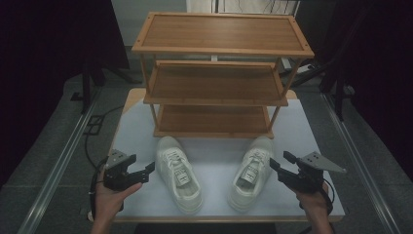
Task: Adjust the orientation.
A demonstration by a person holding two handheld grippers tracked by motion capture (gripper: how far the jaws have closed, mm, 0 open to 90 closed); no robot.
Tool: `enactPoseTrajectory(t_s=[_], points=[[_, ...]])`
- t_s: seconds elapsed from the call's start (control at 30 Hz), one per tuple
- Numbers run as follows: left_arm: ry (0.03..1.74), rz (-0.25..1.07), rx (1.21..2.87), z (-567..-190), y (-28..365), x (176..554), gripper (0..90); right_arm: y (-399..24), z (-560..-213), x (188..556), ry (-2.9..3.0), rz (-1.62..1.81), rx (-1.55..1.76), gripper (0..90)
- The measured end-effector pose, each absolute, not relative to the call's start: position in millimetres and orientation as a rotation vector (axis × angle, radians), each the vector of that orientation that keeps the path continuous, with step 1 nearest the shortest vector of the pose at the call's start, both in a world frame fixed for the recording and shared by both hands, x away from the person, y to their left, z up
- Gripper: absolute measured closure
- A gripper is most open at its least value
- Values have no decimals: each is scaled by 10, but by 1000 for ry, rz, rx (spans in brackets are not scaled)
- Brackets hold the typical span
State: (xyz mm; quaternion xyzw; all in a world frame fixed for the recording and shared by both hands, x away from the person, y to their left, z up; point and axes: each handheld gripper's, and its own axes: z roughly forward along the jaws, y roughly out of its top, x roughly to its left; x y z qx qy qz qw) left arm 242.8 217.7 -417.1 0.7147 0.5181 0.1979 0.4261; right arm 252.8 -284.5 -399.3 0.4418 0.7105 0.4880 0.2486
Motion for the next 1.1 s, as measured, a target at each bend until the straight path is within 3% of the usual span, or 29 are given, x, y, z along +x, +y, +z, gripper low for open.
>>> enactPoseTrajectory(t_s=[0.4, 0.47, 0.63, 1.1], points=[[1298, 470, 1779, -4149, 2150, 2419, 240, -2562, -3790, 2319, 2015, 1427, 1047, 631], [1293, 468, 1767, -4130, 2149, 2410, 239, -2363, -3774, 2252, 2072, 1443, 1000, 726], [1276, 460, 1774, -4114, 2114, 2394, 235, -1968, -3859, 2176, 2197, 1433, 904, 868], [1279, 466, 1767, -4085, 2161, 2320, 232, -1009, -4261, 1923, 2451, 1186, 705, 896]])
